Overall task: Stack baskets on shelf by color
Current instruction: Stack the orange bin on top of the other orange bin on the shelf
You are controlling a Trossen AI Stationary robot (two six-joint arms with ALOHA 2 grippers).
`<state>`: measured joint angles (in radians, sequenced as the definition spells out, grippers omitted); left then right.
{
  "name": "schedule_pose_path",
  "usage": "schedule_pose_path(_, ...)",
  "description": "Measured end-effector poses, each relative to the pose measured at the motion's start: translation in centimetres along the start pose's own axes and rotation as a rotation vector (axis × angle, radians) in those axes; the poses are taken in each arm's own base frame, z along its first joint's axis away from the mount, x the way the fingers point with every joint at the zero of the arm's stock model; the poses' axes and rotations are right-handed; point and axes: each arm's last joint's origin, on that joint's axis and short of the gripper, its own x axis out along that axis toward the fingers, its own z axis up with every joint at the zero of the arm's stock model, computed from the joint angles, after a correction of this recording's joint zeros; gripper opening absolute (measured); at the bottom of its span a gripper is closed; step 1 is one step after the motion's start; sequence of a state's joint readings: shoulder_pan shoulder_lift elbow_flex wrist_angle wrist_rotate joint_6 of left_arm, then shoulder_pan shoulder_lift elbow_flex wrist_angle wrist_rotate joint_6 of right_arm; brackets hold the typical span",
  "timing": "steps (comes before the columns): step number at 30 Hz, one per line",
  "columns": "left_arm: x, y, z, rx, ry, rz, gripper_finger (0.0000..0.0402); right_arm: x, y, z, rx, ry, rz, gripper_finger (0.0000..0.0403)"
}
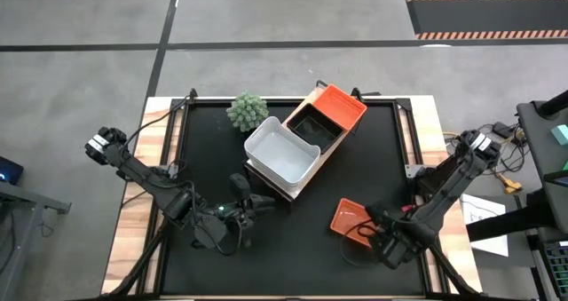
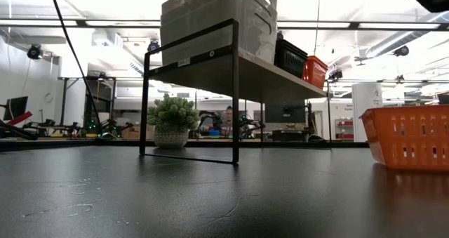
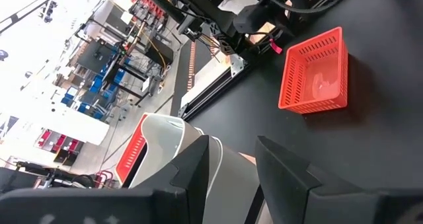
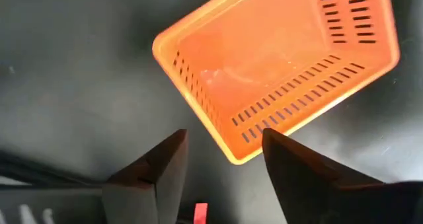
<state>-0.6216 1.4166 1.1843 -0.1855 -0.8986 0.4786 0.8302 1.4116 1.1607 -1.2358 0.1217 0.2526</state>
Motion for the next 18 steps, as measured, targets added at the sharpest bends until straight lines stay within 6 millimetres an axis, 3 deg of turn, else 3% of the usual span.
schedule_pose_path(8,0.0,0.0,0.0,0.002,0.001,-0.001,0.0107,1.4,0.2,-0.3,-0.04,0.02,-0.004,0.0192)
schedule_pose_path(18,0.0,-0.1,-0.1,0.005,0.003,-0.002,0.0107,5.1,0.7,-0.2,-0.044,-0.09,0.039,0.0165)
